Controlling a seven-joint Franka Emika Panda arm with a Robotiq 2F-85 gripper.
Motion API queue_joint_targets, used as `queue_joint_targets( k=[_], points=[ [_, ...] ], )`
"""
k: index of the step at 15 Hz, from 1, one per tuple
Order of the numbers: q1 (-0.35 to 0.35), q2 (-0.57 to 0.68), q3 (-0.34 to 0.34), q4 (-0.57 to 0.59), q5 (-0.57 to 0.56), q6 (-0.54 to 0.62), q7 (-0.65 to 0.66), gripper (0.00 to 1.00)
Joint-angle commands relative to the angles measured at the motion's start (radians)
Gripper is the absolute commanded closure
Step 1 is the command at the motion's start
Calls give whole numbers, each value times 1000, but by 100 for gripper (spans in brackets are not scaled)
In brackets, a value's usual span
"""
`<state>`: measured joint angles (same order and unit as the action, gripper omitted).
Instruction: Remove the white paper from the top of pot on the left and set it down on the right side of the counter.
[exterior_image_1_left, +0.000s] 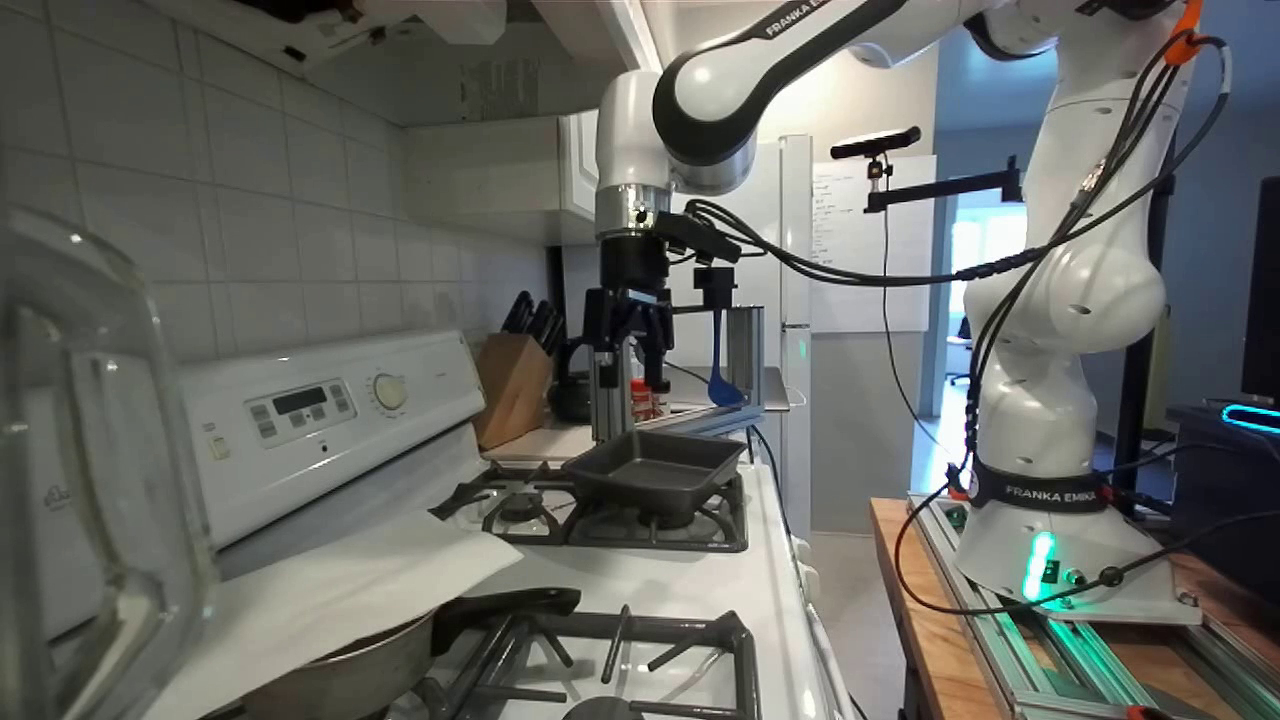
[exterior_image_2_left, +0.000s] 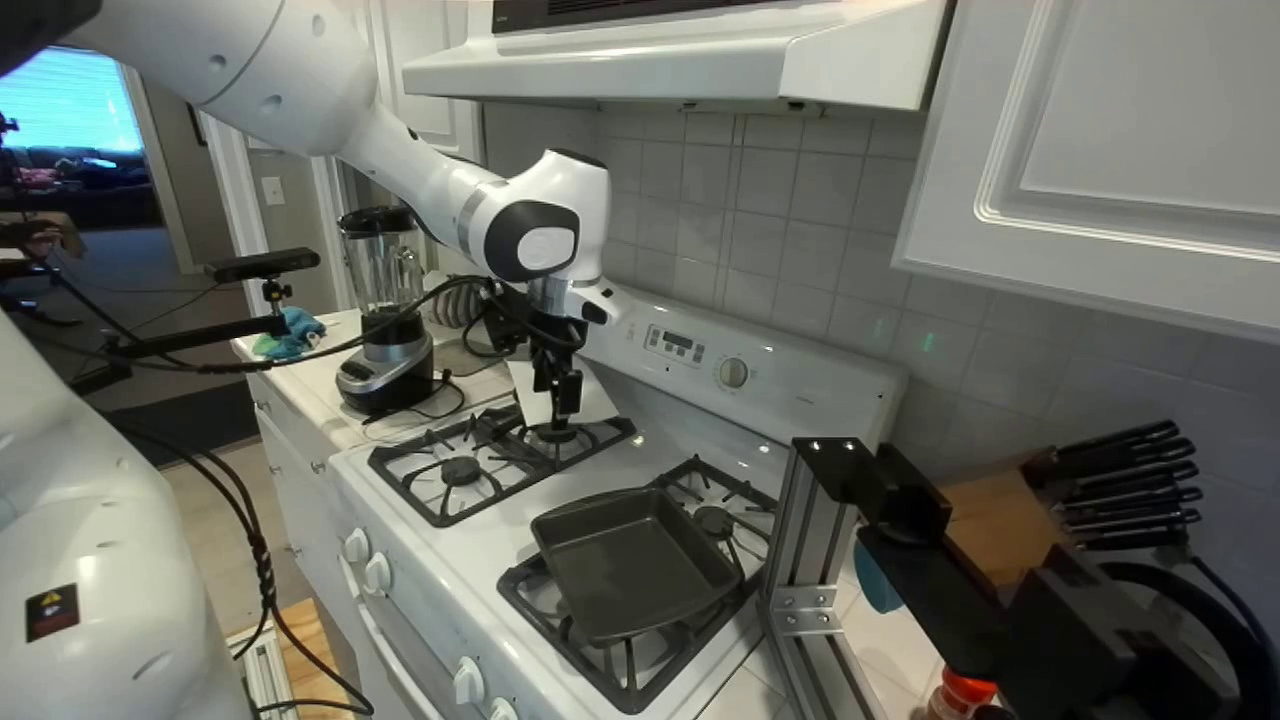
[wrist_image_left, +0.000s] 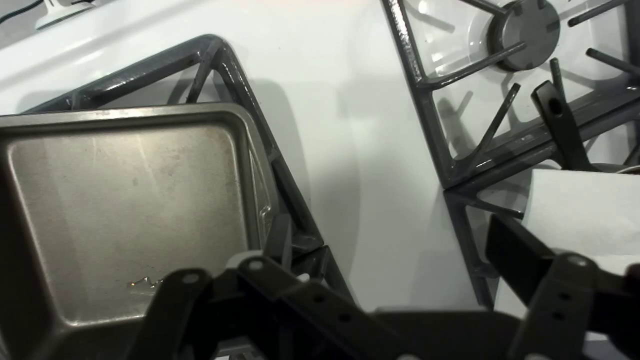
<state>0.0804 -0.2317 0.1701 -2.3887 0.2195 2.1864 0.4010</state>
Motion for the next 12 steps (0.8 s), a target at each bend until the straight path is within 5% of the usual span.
queue_joint_targets(
  k=[1, 5, 12],
  points=[
    [7, 0, -7, 1, -2, -1, 1, 0],
    [14, 38, -2, 10, 11, 47, -9, 0],
    [78, 191, 36, 47, 55, 296, 4, 0]
  ],
)
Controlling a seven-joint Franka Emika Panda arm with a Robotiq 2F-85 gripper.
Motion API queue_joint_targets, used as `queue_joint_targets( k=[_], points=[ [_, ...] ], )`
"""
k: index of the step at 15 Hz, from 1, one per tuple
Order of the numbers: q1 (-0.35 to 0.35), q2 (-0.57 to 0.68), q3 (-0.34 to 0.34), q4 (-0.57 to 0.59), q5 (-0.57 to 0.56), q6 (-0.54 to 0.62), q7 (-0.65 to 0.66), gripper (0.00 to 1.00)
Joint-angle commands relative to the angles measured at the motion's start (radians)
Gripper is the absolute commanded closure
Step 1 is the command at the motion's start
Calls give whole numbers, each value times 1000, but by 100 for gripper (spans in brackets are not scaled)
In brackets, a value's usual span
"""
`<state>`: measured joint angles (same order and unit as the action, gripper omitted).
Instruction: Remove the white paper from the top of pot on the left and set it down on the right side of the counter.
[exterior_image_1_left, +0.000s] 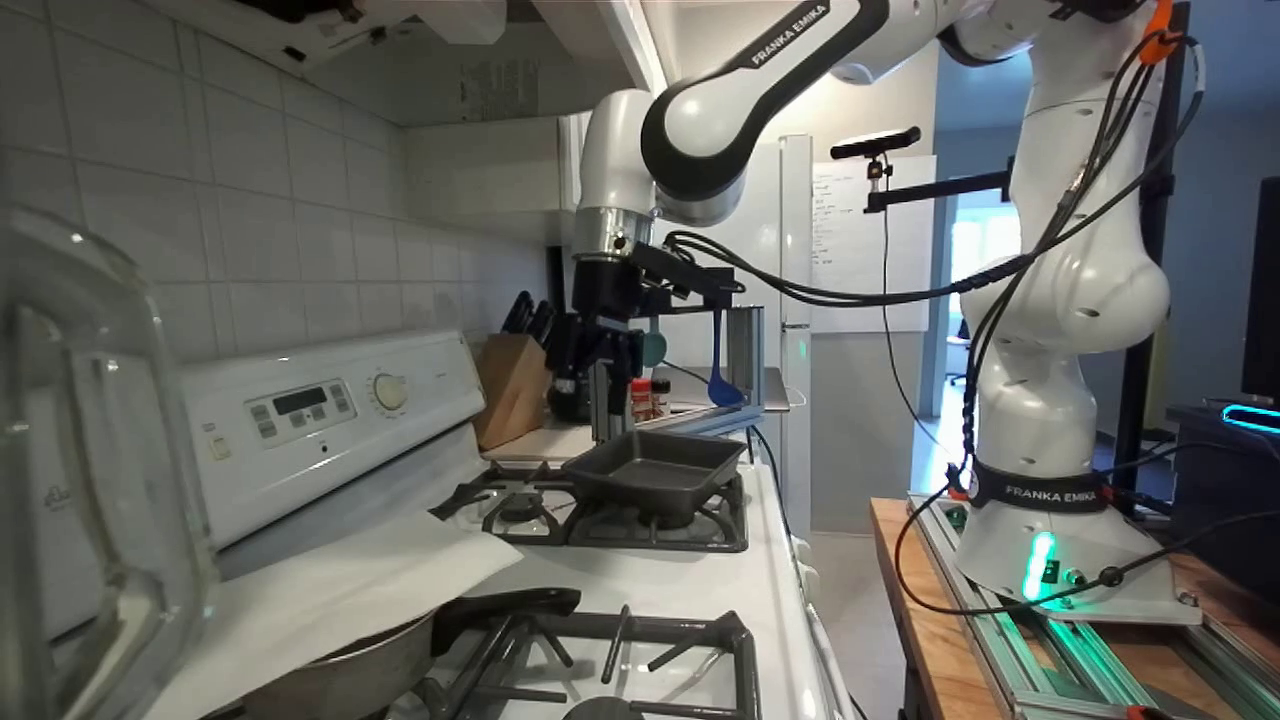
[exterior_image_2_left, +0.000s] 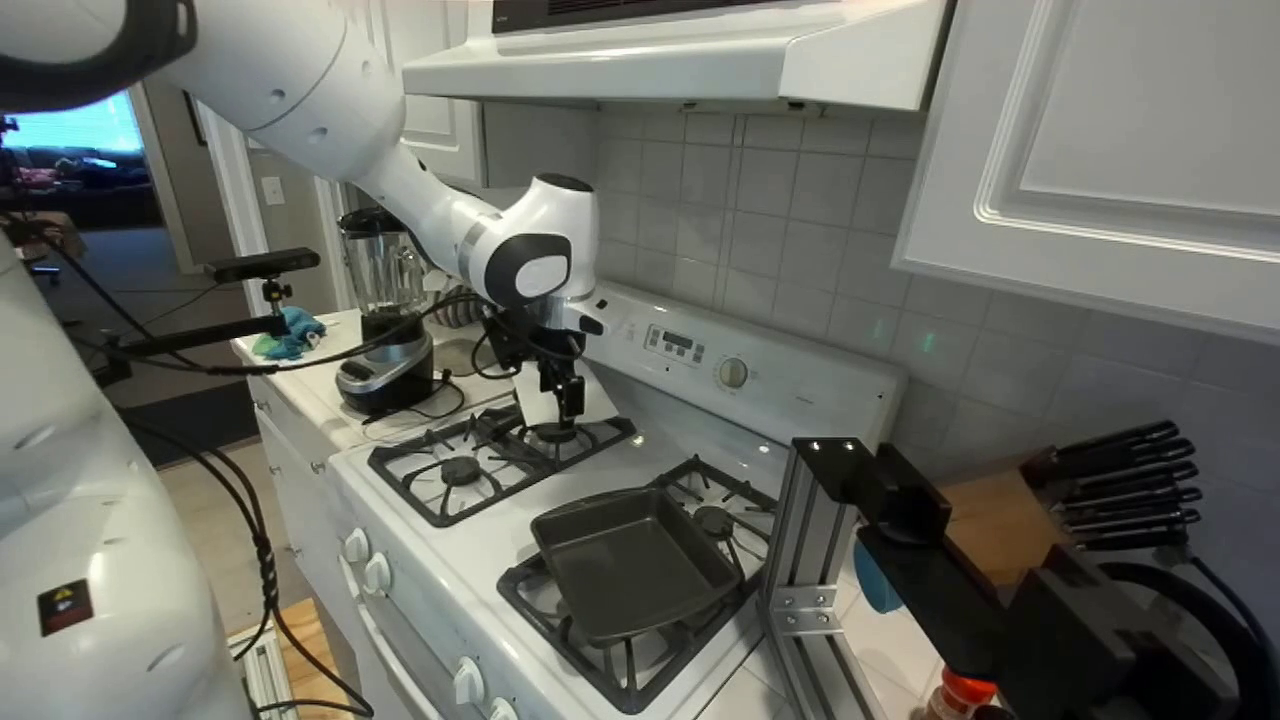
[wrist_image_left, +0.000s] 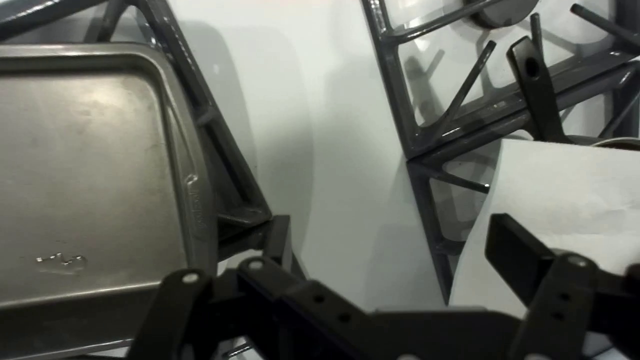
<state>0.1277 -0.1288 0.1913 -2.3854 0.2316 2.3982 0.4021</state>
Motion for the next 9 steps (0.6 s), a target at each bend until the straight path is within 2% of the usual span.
queue_joint_targets(
  k=[1, 2, 6, 9],
  points=[
    [40, 113, 21, 54, 42, 117, 7, 0],
    [48, 143, 25, 66, 45, 158, 14, 0],
    [69, 248, 26, 128, 90, 200, -16, 0],
    [68, 307, 45, 171, 196, 202, -100, 0]
  ],
)
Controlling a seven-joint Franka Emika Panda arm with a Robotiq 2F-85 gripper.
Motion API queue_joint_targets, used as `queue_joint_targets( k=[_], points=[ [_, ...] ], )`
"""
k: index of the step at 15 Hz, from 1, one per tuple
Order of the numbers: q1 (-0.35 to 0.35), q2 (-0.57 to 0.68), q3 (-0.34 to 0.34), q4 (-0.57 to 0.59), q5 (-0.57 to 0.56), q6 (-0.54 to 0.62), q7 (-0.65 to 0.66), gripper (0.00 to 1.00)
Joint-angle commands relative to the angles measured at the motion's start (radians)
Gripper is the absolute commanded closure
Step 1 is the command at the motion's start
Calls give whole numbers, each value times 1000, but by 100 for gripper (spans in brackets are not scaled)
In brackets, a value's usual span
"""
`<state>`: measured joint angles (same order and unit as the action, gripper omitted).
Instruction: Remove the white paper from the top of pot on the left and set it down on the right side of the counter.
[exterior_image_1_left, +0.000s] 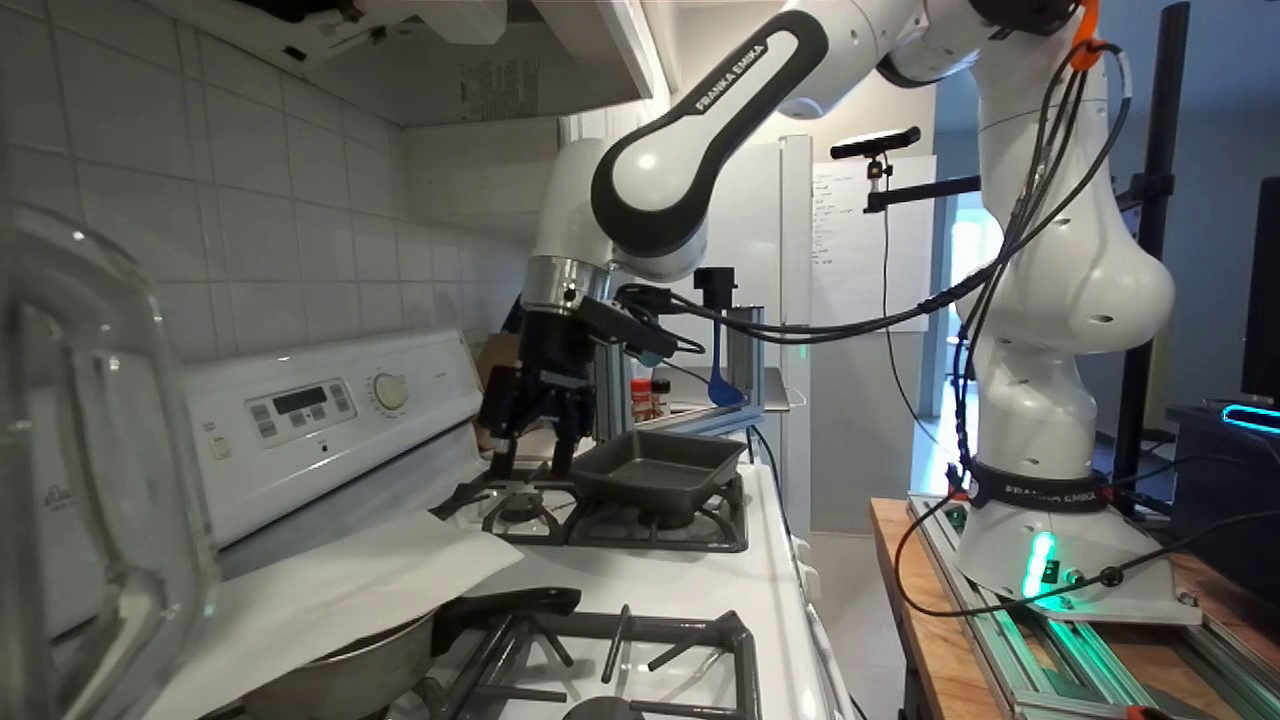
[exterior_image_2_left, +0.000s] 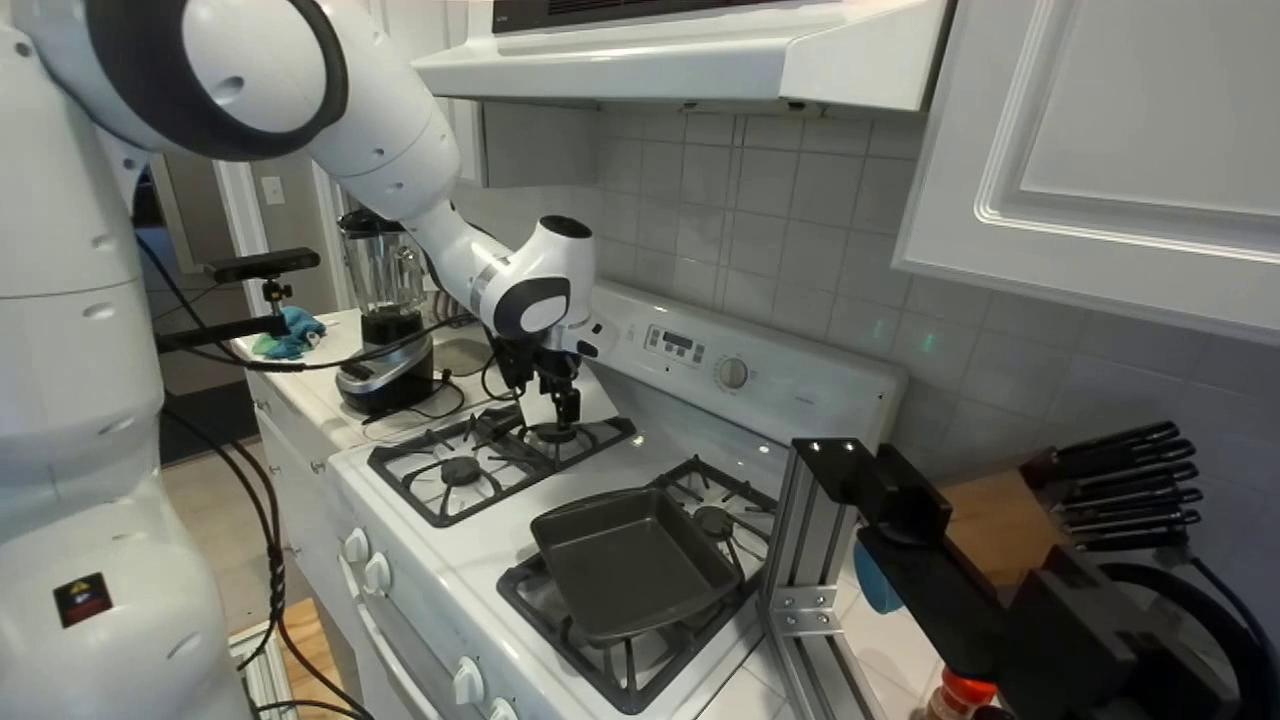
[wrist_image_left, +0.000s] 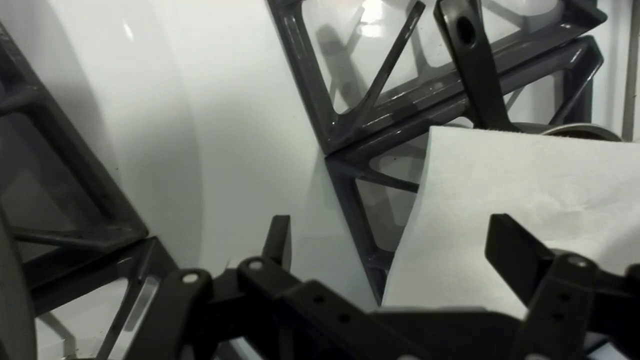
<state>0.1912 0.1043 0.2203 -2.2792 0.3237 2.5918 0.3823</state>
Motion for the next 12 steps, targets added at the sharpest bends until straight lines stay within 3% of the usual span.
queue_joint_targets(
  k=[1, 7, 8, 9, 12],
  points=[
    [3, 91, 23, 78, 130, 6, -96, 0],
    [-1, 170, 49, 128, 194, 10, -161, 0],
    [-1, 182, 52, 133, 196, 13, -163, 9],
    [-1, 191, 53, 138, 196, 14, -165, 26],
    [-2, 215, 56, 153, 192, 16, -179, 49]
  ],
)
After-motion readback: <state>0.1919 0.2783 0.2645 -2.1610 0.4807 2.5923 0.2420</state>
